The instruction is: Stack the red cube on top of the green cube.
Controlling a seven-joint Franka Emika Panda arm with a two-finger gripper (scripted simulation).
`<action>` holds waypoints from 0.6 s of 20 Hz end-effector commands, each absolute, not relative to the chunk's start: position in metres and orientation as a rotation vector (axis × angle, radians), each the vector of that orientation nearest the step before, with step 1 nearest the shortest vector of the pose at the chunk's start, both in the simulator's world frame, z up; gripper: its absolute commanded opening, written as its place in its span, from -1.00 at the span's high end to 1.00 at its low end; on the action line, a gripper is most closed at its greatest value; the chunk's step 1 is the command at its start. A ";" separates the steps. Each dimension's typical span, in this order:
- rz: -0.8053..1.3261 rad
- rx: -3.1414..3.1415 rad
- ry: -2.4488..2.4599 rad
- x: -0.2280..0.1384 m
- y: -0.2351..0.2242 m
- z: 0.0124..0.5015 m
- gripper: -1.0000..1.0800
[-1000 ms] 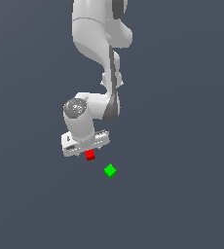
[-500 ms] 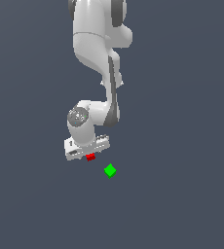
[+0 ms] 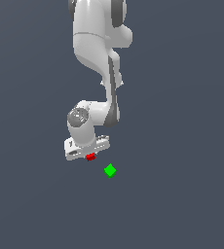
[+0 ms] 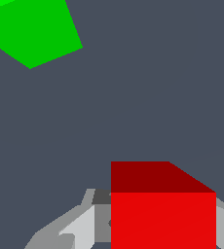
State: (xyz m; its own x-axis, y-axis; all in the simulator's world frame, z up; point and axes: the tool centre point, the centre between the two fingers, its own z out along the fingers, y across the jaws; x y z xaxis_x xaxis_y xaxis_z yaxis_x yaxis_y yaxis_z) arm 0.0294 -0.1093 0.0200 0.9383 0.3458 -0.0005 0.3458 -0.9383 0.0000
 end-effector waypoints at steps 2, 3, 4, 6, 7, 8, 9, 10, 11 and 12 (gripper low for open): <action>0.000 3.093 0.551 0.030 -0.109 0.020 1.00; 0.000 3.093 0.551 0.029 -0.109 0.020 1.00; 0.000 3.093 0.551 0.029 -0.109 0.021 1.00; 0.000 3.093 0.551 0.029 -0.109 0.025 1.00; 0.000 3.093 0.551 0.029 -0.109 0.027 1.00; 0.000 3.093 0.551 0.029 -0.109 0.031 1.00; 0.000 3.093 0.551 0.029 -0.109 0.035 1.00; 0.000 3.093 0.551 0.029 -0.109 0.040 1.00; 0.000 3.093 0.551 0.029 -0.109 0.045 1.00; 0.000 3.093 0.551 0.028 -0.109 0.051 1.00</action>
